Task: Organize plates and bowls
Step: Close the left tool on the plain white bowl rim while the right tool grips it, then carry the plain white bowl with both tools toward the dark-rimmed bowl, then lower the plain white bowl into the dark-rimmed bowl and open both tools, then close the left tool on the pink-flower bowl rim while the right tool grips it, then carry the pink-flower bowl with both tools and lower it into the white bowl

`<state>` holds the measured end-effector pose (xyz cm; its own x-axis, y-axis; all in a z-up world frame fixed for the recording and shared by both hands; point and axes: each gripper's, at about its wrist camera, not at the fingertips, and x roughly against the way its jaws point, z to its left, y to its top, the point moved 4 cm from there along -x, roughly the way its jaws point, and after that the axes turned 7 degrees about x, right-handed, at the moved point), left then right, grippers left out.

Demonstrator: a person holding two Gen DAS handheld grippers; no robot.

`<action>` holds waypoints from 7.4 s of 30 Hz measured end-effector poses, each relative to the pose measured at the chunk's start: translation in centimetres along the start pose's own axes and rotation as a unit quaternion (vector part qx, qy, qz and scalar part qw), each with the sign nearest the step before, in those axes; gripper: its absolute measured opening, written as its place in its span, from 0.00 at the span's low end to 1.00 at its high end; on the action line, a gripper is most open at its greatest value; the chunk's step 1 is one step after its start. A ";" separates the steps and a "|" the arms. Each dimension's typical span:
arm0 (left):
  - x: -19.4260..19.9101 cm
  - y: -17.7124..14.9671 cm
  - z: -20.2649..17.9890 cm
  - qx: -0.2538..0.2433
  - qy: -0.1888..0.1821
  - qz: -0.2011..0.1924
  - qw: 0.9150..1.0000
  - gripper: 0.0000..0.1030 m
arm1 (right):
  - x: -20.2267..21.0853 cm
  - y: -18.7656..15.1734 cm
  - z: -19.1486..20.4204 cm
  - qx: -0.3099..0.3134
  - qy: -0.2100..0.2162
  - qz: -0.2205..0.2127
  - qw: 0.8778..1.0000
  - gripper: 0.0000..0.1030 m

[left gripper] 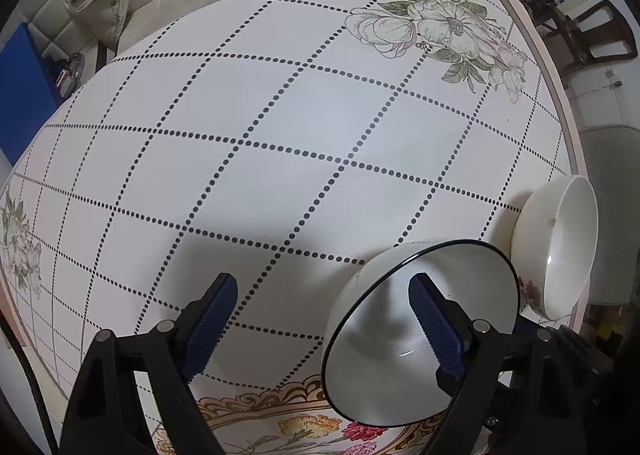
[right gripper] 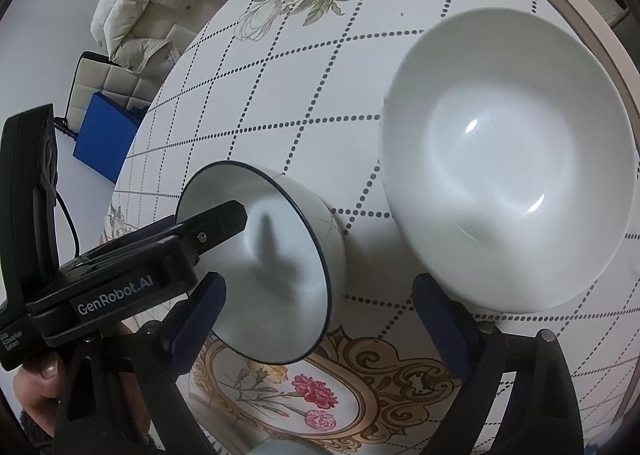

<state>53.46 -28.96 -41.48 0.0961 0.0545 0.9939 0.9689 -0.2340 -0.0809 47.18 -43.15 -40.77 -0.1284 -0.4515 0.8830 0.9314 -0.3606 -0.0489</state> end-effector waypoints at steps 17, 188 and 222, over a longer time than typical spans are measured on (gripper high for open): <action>-2.1 0.6 -2.4 -0.027 -0.011 0.026 0.999 0.24 | -0.7 1.0 1.5 0.027 -0.020 0.010 0.999 0.41; -1.1 -0.1 -16.0 -0.009 -0.066 0.036 0.997 0.21 | 2.5 7.5 -11.9 0.140 -0.074 0.072 0.985 0.18; 11.2 -15.9 -2.6 0.049 -0.047 -0.055 0.996 0.17 | 7.1 -7.0 3.8 0.231 -0.047 0.088 0.968 0.10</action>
<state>38.54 -27.11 -28.82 0.0041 0.1662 0.9861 0.9919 -0.1258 0.0171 41.06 -40.67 -32.41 0.0578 -0.3884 0.9197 0.9917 0.1286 -0.0080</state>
